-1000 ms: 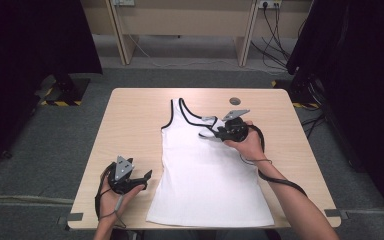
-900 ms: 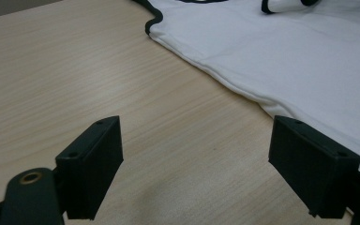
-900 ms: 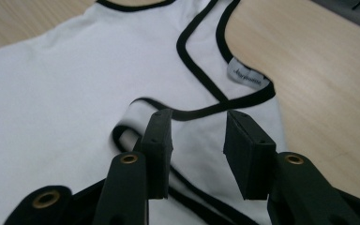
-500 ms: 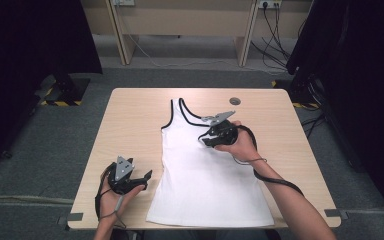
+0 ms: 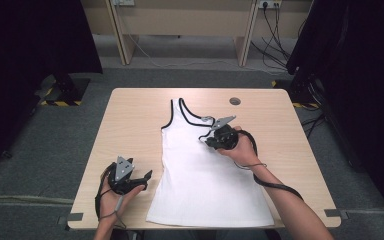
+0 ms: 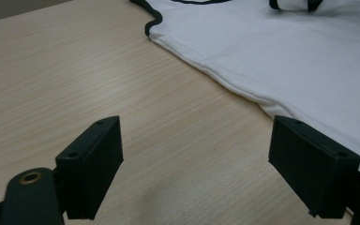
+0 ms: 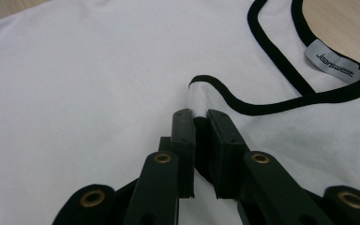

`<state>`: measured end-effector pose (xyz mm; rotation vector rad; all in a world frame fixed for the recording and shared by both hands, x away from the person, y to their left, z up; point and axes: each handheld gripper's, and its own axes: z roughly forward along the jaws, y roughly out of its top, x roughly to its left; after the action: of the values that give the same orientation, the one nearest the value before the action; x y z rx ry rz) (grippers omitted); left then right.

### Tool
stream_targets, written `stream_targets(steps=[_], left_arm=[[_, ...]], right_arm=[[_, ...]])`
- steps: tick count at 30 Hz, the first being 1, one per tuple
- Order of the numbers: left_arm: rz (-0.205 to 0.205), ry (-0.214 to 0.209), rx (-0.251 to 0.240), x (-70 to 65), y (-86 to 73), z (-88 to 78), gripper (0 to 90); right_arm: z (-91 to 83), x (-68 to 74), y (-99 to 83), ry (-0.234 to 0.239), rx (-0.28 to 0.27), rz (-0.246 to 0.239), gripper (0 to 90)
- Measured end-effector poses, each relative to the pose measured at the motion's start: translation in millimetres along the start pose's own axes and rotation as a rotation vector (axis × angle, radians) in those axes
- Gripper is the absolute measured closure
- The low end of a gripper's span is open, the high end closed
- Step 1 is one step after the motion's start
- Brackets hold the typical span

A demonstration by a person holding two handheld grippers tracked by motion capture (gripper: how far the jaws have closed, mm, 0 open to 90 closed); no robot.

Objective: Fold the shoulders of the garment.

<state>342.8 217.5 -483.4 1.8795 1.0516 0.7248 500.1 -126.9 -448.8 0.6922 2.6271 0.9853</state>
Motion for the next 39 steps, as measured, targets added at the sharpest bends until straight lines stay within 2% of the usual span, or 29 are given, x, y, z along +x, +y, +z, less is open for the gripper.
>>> stream_targets(steps=[7,16,19,22,24,26,27,29,31,34,35,39], left_arm=[[-0.001,0.0,-0.001,0.2,-0.1,-0.1,17.5],[-0.001,0.0,0.0,0.2,0.0,0.0,17.5],[-0.002,0.0,0.0,0.2,0.0,0.1,17.5],[-0.002,-0.001,0.0,0.3,0.0,0.0,17.5],[-0.002,-0.002,-0.001,0.4,-0.1,-0.3,17.4],[-0.003,-0.002,-0.001,0.5,-0.1,-0.2,17.5],[-0.003,-0.002,0.0,0.5,0.0,0.0,17.4],[-0.004,-0.001,0.001,0.4,0.0,0.4,17.4],[-0.006,-0.001,-0.001,0.6,0.0,0.0,17.4],[-0.003,-0.001,-0.001,0.5,0.0,-0.1,17.4],[-0.002,-0.001,0.0,0.2,0.0,0.1,17.5],[0.001,0.0,0.001,-0.1,0.1,0.2,17.4]], right_arm=[[-9.9,4.0,-1.5,0.024,-0.012,-0.01,82.8],[-12.1,14.1,-6.7,0.079,-0.011,-0.025,83.1],[-7.6,14.9,-11.1,0.102,0.009,-0.009,81.2],[-3.7,13.9,-14.5,0.128,0.034,0.004,75.6],[-6.1,11.0,-14.2,0.139,0.014,0.022,72.2],[-12.0,3.7,-12.1,0.151,-0.044,0.075,66.9],[-15.3,-0.5,-10.6,0.141,-0.069,0.101,64.8],[-19.8,-8.3,-8.0,0.088,-0.11,0.152,62.7],[-19.2,-14.9,-7.0,0.027,-0.11,0.197,61.7],[-11.6,-20.5,-9.7,-0.044,-0.06,0.217,60.9],[-8.5,-21.0,-10.9,-0.066,-0.037,0.21,60.5],[-1.2,-20.7,-15.4,-0.098,0.003,0.182,59.0]])
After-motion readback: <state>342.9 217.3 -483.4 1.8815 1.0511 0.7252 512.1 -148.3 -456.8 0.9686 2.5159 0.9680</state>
